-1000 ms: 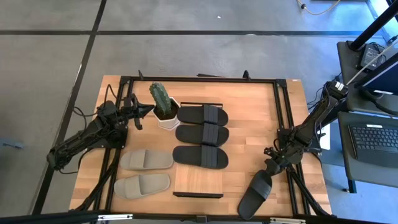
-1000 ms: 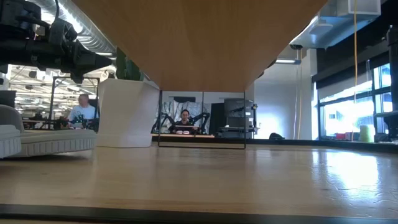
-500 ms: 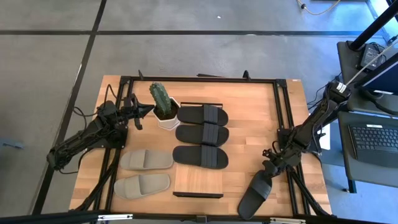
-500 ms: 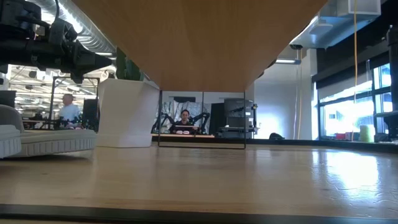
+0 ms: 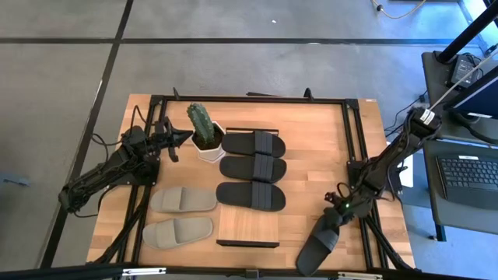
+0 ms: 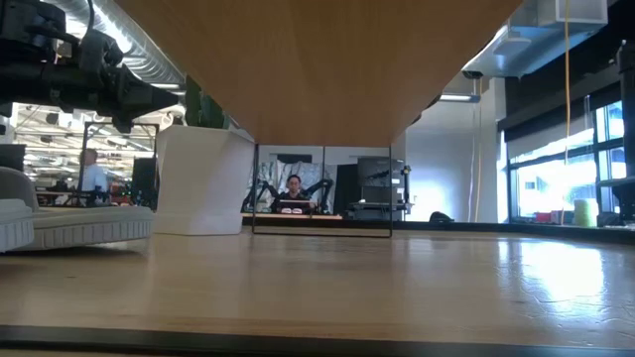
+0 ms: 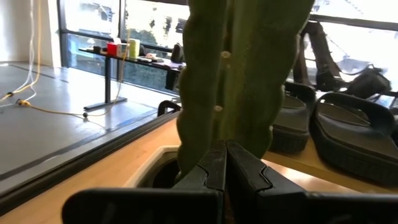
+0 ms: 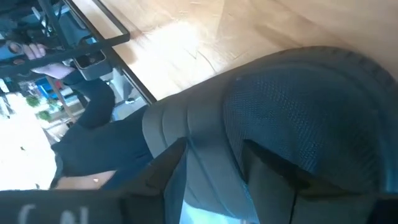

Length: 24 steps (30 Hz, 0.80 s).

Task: Pick and place slides into the shelf
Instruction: Put the black slide on the shelf

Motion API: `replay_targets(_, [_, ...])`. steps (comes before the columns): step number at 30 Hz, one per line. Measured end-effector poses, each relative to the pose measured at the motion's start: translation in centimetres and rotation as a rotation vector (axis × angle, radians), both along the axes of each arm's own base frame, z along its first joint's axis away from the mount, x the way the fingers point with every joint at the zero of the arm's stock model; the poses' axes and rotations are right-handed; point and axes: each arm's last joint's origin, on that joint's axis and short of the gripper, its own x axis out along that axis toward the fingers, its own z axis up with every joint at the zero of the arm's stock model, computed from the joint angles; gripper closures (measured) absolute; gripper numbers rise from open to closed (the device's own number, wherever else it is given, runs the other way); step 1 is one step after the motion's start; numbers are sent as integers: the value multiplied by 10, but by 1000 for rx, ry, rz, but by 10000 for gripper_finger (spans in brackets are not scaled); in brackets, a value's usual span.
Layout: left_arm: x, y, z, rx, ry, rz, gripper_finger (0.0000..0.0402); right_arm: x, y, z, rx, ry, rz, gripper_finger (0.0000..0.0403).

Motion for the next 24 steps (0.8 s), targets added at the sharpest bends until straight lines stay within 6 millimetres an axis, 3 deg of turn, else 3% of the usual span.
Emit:
replay_targets(14, [0,1,0,-1,-1,20,401,1,2,-1,-168,-147,147,249])
replay_targets(24, [0,1,0,-1,-1,20,401,1,2,-1,-167,-143,146,249])
